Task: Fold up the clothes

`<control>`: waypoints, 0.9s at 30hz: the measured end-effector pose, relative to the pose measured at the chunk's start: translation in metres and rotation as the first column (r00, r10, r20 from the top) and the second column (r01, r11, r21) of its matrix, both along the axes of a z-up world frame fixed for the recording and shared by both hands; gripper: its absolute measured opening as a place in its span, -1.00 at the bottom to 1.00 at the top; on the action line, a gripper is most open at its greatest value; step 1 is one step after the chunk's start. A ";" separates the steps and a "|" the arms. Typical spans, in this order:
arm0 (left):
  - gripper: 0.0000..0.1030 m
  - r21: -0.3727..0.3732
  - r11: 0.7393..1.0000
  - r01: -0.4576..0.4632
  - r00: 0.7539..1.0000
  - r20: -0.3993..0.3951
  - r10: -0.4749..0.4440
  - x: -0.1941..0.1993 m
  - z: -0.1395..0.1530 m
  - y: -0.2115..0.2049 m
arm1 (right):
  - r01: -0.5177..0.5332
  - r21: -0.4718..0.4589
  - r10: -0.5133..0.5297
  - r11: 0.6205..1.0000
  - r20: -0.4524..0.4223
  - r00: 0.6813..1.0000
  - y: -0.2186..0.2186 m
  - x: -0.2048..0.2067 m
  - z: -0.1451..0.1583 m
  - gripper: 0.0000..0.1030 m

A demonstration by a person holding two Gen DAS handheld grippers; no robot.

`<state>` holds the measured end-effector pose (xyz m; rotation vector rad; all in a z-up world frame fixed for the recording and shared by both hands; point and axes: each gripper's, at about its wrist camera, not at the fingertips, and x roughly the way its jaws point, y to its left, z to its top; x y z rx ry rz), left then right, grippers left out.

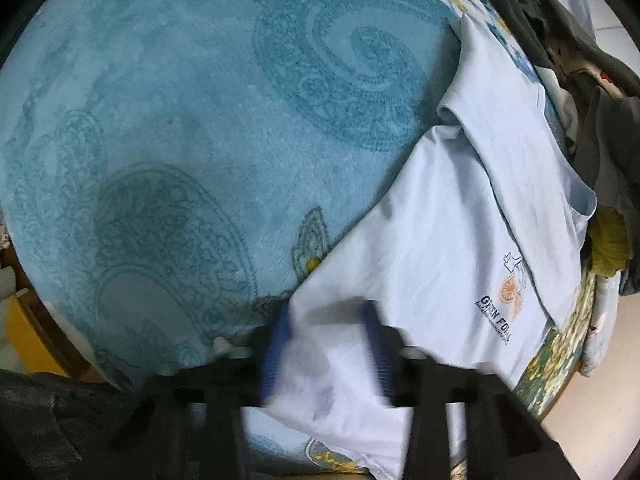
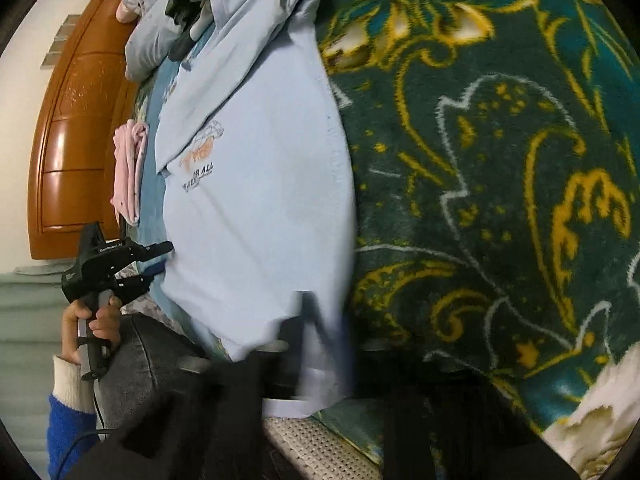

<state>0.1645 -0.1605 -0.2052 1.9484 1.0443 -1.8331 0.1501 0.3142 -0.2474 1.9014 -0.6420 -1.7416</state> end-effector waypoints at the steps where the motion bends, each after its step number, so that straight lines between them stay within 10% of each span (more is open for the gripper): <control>1: -0.74 0.003 1.000 -0.006 1.000 -0.001 0.006 0.001 0.000 -0.001 | -0.007 0.000 0.007 1.000 0.000 1.000 -0.001 0.000 0.003 -0.94; 6: -0.86 0.100 0.993 -0.060 0.980 -0.183 0.078 0.007 0.018 -0.008 | 0.013 -0.151 -0.024 0.988 -0.069 0.997 -0.005 -0.026 0.037 -0.96; 11: -0.87 0.146 0.986 -0.086 0.779 -0.606 0.158 0.020 0.074 -0.022 | 0.118 -0.265 -0.169 0.957 -0.182 0.969 0.004 -0.073 0.077 -0.96; 20: -0.75 0.117 0.978 -0.173 0.846 -0.491 0.209 -0.003 0.050 -0.026 | 0.139 -0.098 -0.160 0.985 -0.258 0.953 -0.023 -0.115 0.076 -0.91; 27: 0.16 0.108 0.980 -0.169 0.835 -0.512 0.200 0.005 0.052 -0.039 | 0.207 -0.046 -0.212 0.977 -0.284 0.935 -0.005 -0.150 0.079 -0.91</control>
